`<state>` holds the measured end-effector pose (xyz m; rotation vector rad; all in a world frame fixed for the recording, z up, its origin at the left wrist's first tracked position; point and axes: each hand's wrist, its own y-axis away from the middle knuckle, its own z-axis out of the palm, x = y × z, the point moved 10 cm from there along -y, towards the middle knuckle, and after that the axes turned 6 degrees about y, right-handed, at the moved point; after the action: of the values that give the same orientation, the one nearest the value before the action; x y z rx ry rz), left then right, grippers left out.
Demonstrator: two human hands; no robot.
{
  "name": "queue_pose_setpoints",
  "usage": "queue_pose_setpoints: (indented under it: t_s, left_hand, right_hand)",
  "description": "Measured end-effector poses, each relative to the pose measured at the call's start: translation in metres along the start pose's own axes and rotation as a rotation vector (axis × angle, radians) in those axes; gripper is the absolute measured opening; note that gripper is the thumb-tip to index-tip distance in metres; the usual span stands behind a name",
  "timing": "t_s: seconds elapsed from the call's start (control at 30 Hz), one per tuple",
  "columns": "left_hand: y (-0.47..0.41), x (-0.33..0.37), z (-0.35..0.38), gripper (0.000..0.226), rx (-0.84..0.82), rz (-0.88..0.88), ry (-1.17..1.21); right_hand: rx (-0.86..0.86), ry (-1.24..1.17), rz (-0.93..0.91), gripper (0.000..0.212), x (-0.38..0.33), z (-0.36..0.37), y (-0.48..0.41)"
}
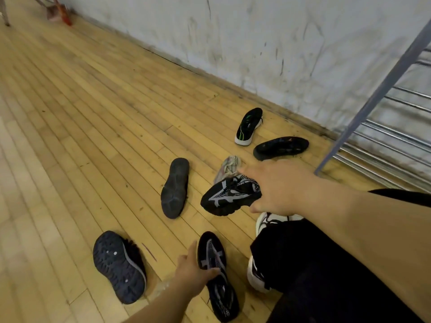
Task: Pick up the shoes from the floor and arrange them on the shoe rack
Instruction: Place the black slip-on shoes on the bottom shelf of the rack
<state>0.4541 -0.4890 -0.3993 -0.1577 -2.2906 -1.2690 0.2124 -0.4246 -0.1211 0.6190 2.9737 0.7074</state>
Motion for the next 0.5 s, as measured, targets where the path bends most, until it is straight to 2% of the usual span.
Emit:
queue_pose_setpoints:
  t_s: [0.1,0.2,0.27,0.33,0.5]
  left_hand:
    - [-0.017,-0.051,0.036,0.135,-0.079,-0.168,0.07]
    - [-0.052,-0.097,0.077,0.151,-0.182,-0.207,0.19]
    - [-0.053,-0.103,0.09,0.162,-0.236,-0.218,0.209]
    - [-0.046,-0.096,0.089,0.157,-0.249,-0.214,0.183]
    - [-0.025,-0.069,0.075,0.125,-0.164,-0.131,0.097]
  right_hand:
    - [-0.054,-0.014,-0.036,0.087,-0.001,0.012,0.002]
    - [-0.15,-0.037,-0.055,0.092,-0.001,0.025,0.005]
    - [-0.205,-0.045,-0.059,0.097,0.0,0.031,0.004]
    - [-0.241,-0.05,-0.055,0.098,0.0,0.033,0.003]
    - [-0.276,-0.055,-0.056,0.099,-0.003,0.033,-0.001]
